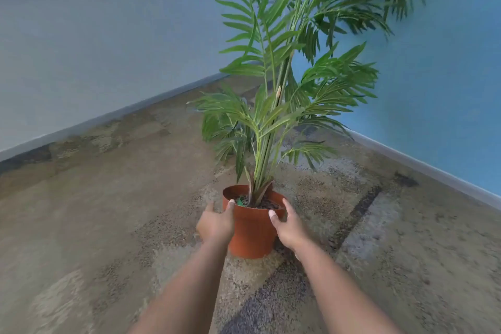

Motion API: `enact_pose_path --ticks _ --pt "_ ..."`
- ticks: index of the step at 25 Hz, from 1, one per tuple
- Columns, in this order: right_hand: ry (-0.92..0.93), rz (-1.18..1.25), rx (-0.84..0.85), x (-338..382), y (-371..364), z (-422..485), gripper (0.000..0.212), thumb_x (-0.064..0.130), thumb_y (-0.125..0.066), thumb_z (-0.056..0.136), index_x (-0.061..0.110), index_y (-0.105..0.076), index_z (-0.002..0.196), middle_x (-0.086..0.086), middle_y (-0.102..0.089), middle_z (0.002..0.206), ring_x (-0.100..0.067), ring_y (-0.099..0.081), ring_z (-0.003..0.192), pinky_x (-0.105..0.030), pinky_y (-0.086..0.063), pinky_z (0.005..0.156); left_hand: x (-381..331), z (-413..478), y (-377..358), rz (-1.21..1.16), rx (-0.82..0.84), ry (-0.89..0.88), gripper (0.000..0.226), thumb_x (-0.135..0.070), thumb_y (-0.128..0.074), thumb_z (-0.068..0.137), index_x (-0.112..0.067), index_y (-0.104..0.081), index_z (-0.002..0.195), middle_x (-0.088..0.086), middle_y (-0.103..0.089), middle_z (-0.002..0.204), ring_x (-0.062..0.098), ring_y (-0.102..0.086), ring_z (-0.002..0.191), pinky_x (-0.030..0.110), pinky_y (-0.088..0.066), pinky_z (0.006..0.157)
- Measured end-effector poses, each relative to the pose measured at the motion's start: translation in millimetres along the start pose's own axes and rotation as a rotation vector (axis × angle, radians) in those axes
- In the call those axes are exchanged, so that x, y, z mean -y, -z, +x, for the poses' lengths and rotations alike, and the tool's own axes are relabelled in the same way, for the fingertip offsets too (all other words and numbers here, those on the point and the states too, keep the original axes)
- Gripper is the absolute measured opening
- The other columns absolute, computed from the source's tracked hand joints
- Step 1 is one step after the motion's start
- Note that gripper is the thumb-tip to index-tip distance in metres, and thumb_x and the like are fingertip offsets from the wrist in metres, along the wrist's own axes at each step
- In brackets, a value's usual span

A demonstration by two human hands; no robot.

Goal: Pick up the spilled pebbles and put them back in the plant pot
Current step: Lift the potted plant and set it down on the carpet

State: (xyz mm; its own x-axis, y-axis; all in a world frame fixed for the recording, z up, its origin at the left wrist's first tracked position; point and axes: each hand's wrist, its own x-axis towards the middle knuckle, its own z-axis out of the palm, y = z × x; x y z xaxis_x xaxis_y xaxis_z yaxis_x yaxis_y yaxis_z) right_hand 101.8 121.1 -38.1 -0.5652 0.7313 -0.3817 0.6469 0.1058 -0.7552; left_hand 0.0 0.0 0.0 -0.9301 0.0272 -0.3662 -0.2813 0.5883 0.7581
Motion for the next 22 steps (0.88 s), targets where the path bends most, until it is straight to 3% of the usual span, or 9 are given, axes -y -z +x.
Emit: enact_pose_path --ticks 2,4,7,12,15,17,19,20,22 --pt "0.070 -0.062 0.009 -4.4 -8.1 10.3 0.061 0.058 -0.042 0.092 0.036 -0.028 0.147 -0.004 -0.038 0.151 -0.030 -0.042 0.133 -0.047 -0.038 0.107 6.1 5.8 -18.6 0.004 0.033 0.078 0.071 -0.059 -0.065 0.079 0.001 -0.063 0.116 0.022 -0.067 0.112 0.034 -0.066 0.097 0.039 -0.053 0.085" --pt "0.122 -0.090 -0.016 -9.6 -17.6 24.6 0.047 0.062 -0.040 0.090 0.034 -0.048 0.127 -0.005 -0.057 0.132 -0.026 -0.057 0.113 -0.043 -0.047 0.097 8.3 17.2 -34.8 -0.036 0.010 0.125 0.077 -0.066 -0.068 0.070 0.007 -0.067 0.095 0.024 -0.070 0.097 0.037 -0.067 0.093 0.041 -0.055 0.082" --pt "0.166 -0.122 -0.109 -8.2 -27.2 25.1 0.040 0.064 -0.044 0.087 0.028 -0.057 0.101 -0.002 -0.067 0.105 -0.024 -0.062 0.093 -0.033 -0.050 0.079 3.3 27.0 -48.9 -0.078 -0.011 0.161 0.072 -0.057 -0.074 0.070 0.007 -0.066 0.101 0.025 -0.068 0.105 0.038 -0.064 0.104 0.040 -0.051 0.084" --pt "0.156 -0.222 -0.210 13.2 -55.5 2.9 0.048 0.066 -0.051 0.082 0.023 -0.067 0.099 -0.006 -0.073 0.100 -0.029 -0.065 0.096 -0.031 -0.048 0.074 13.9 59.0 -35.2 -0.133 -0.013 0.180 0.054 -0.041 -0.071 0.080 0.011 -0.066 0.095 0.030 -0.068 0.100 0.042 -0.066 0.097 0.041 -0.052 0.081" --pt "0.124 -0.154 -0.228 16.7 -68.5 -7.8 0.063 0.074 -0.035 0.083 0.029 -0.067 0.114 -0.008 -0.072 0.111 -0.027 -0.064 0.104 -0.030 -0.050 0.080 36.8 76.4 -27.1 -0.153 0.021 0.138 0.055 -0.044 -0.070 0.077 0.011 -0.068 0.085 0.031 -0.068 0.089 0.044 -0.067 0.086 0.045 -0.055 0.079" --pt "0.022 -0.061 -0.242 14.0 -59.5 -0.1 0.066 0.065 -0.032 0.090 0.030 -0.035 0.146 -0.012 -0.057 0.136 -0.028 -0.057 0.120 -0.031 -0.047 0.091 49.4 86.5 -23.3 -0.193 0.075 0.099 0.054 -0.044 -0.070 0.075 0.009 -0.069 0.086 0.030 -0.069 0.091 0.043 -0.068 0.087 0.047 -0.056 0.080" --pt "-0.073 -0.085 -0.198 7.8 -41.8 18.0 0.071 0.053 -0.032 0.096 0.020 -0.007 0.154 -0.012 -0.045 0.148 -0.028 -0.052 0.126 -0.034 -0.047 0.095 59.0 93.8 -23.4 -0.213 0.146 0.041 0.040 -0.033 -0.066 0.085 0.006 -0.069 0.094 0.028 -0.069 0.101 0.042 -0.067 0.095 0.049 -0.055 0.084" --pt "-0.118 -0.100 -0.148 5.5 -33.8 25.6 0.068 0.047 -0.035 0.098 0.013 -0.012 0.153 -0.011 -0.046 0.146 -0.029 -0.055 0.121 -0.036 -0.050 0.095 64.1 97.7 -22.2 -0.235 0.180 0.033 0.033 -0.031 -0.064 0.086 0.002 -0.069 0.092 0.028 -0.069 0.103 0.041 -0.067 0.097 0.052 -0.055 0.085" --pt "-0.147 0.030 -0.062 3.9 -33.4 34.7 0.047 0.030 -0.045 0.099 0.006 -0.045 0.139 -0.015 -0.056 0.135 -0.032 -0.065 0.094 -0.045 -0.058 0.081 69.0 95.2 -12.6 -0.285 0.208 0.023 0.022 -0.030 -0.063 0.086 -0.009 -0.066 0.079 0.026 -0.069 0.101 0.040 -0.067 0.096 0.055 -0.054 0.086"
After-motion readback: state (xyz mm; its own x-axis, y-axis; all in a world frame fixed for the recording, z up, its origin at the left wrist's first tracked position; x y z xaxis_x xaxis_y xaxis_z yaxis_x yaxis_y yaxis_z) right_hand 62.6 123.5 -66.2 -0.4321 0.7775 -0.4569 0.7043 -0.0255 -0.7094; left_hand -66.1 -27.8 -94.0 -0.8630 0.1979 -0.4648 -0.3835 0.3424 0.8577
